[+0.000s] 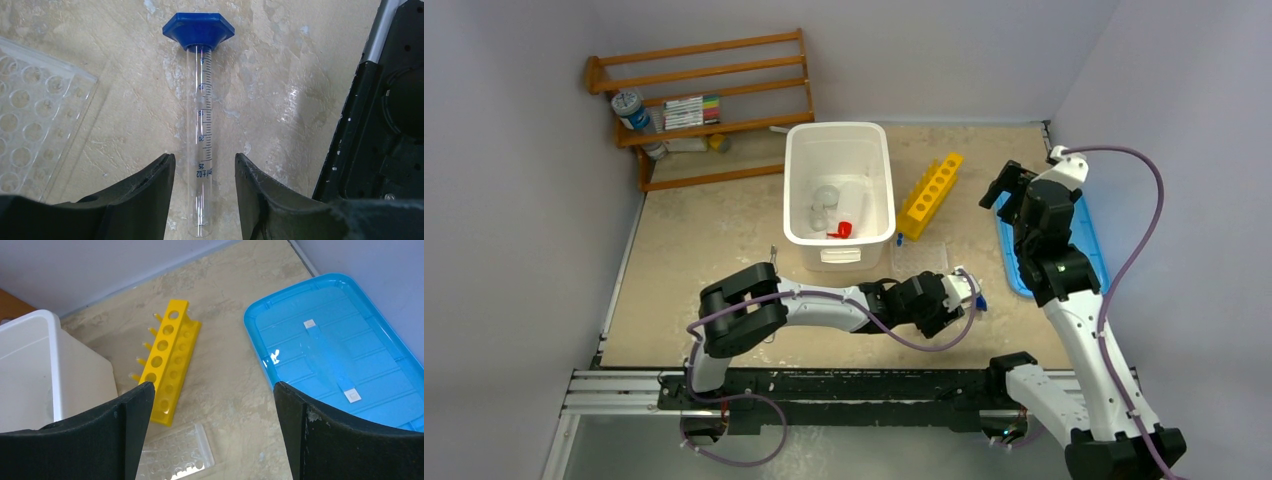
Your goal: Organize the chemistry lab equipment
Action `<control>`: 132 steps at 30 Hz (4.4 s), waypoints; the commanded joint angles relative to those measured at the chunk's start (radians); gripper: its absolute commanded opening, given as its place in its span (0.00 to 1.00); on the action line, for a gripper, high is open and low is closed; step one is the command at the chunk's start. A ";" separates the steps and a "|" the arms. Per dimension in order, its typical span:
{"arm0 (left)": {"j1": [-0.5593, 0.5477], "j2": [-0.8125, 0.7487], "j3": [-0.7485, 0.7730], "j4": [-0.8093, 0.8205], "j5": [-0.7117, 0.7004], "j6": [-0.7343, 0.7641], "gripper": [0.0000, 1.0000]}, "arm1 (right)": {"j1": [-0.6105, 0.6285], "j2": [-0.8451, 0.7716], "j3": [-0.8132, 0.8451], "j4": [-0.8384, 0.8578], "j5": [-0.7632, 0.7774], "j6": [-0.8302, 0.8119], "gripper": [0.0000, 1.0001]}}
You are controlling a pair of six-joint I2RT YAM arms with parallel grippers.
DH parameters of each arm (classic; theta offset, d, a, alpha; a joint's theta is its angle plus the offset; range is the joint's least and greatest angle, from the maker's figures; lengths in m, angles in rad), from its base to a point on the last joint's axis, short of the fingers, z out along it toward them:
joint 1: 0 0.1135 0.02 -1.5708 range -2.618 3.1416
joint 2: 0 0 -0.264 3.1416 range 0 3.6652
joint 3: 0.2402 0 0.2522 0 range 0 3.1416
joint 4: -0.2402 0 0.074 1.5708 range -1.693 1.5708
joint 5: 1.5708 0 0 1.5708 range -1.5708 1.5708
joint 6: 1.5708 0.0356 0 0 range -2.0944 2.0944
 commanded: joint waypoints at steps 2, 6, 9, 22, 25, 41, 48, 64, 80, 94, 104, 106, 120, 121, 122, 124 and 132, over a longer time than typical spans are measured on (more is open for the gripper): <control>0.000 0.023 0.048 0.063 0.048 -0.034 0.46 | -0.008 0.003 -0.017 0.039 0.014 -0.020 0.92; -0.001 0.046 0.050 0.067 0.059 -0.047 0.45 | -0.010 0.004 -0.028 0.042 0.011 -0.022 0.91; -0.001 0.061 0.054 0.066 0.055 -0.050 0.45 | -0.010 0.001 -0.028 0.043 0.008 -0.024 0.91; 0.001 0.107 0.075 0.039 0.022 -0.048 0.31 | -0.013 -0.007 -0.028 0.047 0.010 -0.036 0.92; 0.000 0.103 0.076 0.039 0.006 -0.046 0.22 | -0.015 -0.005 -0.030 0.052 0.009 -0.036 0.91; 0.005 0.006 0.102 -0.019 -0.073 -0.029 0.17 | -0.017 -0.002 0.018 0.052 -0.013 -0.057 0.91; 0.053 -0.093 0.121 -0.070 -0.070 -0.057 0.17 | -0.016 -0.015 0.027 0.052 -0.022 -0.047 0.90; 0.180 -0.414 -0.004 -0.023 -0.294 -0.061 0.14 | -0.016 -0.134 0.022 0.198 -0.361 -0.106 0.93; 0.181 -0.527 -0.044 0.128 -0.447 -0.033 0.13 | -0.016 -0.077 -0.109 0.552 -1.084 -0.021 0.84; 0.233 -0.516 0.007 0.057 -0.653 -0.103 0.13 | -0.016 -0.030 -0.119 0.604 -1.123 0.006 0.80; 0.431 -0.357 0.178 -0.266 -0.575 -0.327 0.13 | -0.016 -0.028 -0.118 0.543 -1.094 -0.034 0.80; 0.443 -0.323 0.196 -0.278 -0.571 -0.333 0.13 | -0.016 -0.023 -0.114 0.530 -1.079 -0.045 0.80; 0.506 -0.063 0.279 -0.287 -0.452 -0.460 0.12 | -0.016 -0.019 -0.111 0.448 -0.982 -0.127 0.81; 0.514 -0.046 0.290 -0.286 -0.438 -0.469 0.12 | -0.016 -0.018 -0.112 0.447 -0.981 -0.127 0.81; 0.522 -0.027 0.297 -0.283 -0.424 -0.478 0.12 | -0.016 -0.016 -0.112 0.444 -0.980 -0.128 0.81; 0.536 0.008 0.320 -0.287 -0.397 -0.493 0.12 | -0.016 -0.014 -0.111 0.437 -0.973 -0.134 0.81; 0.546 0.143 0.446 -0.382 -0.363 -0.522 0.12 | -0.016 0.001 -0.108 0.430 -0.954 -0.146 0.82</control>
